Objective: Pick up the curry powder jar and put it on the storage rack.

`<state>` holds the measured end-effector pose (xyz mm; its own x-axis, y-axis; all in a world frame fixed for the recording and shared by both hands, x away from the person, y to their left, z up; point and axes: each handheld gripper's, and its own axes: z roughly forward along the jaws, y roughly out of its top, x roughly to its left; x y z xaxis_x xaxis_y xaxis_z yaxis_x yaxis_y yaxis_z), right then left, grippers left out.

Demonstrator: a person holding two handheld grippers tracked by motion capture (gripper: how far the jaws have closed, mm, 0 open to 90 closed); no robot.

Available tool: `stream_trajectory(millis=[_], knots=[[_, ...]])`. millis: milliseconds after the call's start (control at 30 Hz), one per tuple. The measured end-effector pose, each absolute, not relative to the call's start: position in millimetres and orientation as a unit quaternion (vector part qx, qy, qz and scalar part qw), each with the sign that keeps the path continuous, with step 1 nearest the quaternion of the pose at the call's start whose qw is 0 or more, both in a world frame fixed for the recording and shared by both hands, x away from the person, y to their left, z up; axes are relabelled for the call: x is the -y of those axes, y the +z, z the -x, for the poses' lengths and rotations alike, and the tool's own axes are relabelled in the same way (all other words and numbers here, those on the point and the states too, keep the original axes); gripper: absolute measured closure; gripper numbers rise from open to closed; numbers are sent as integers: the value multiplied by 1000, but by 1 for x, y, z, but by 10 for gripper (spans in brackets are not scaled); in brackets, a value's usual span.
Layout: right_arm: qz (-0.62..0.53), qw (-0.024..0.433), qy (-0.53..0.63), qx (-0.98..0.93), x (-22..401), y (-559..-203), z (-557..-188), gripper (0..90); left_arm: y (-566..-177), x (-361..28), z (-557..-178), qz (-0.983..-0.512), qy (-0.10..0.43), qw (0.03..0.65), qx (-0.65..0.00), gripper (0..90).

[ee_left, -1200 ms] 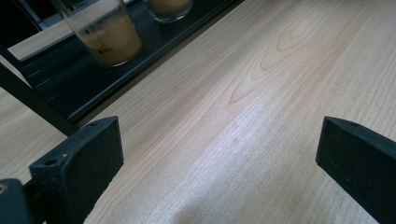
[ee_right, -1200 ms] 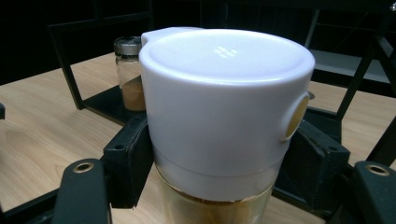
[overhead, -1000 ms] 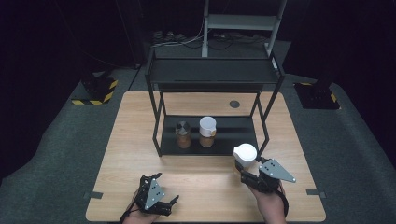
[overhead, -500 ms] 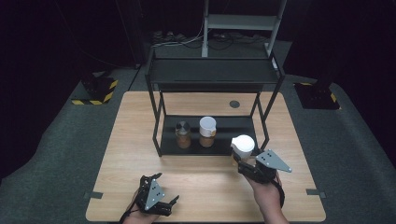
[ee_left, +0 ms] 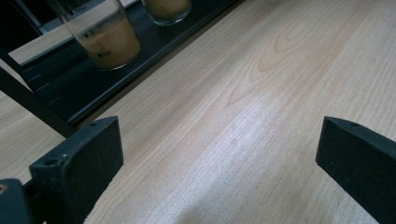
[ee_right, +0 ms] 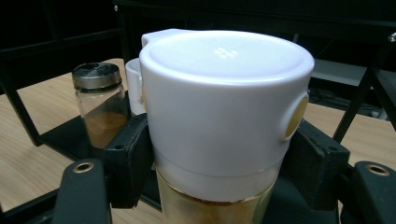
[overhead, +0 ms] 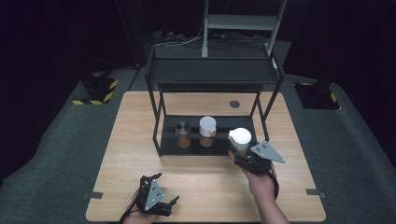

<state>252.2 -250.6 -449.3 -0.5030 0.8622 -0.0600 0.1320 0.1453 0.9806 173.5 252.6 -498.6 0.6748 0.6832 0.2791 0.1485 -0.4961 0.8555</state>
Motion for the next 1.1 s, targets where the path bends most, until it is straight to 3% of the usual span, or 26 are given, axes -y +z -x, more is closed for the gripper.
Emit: stream_trajectory(millis=[1100], knots=[[-396, 347, 518, -674, 221, -460, -300, 305, -500, -254, -172, -806, 313, 434, -252, 11]])
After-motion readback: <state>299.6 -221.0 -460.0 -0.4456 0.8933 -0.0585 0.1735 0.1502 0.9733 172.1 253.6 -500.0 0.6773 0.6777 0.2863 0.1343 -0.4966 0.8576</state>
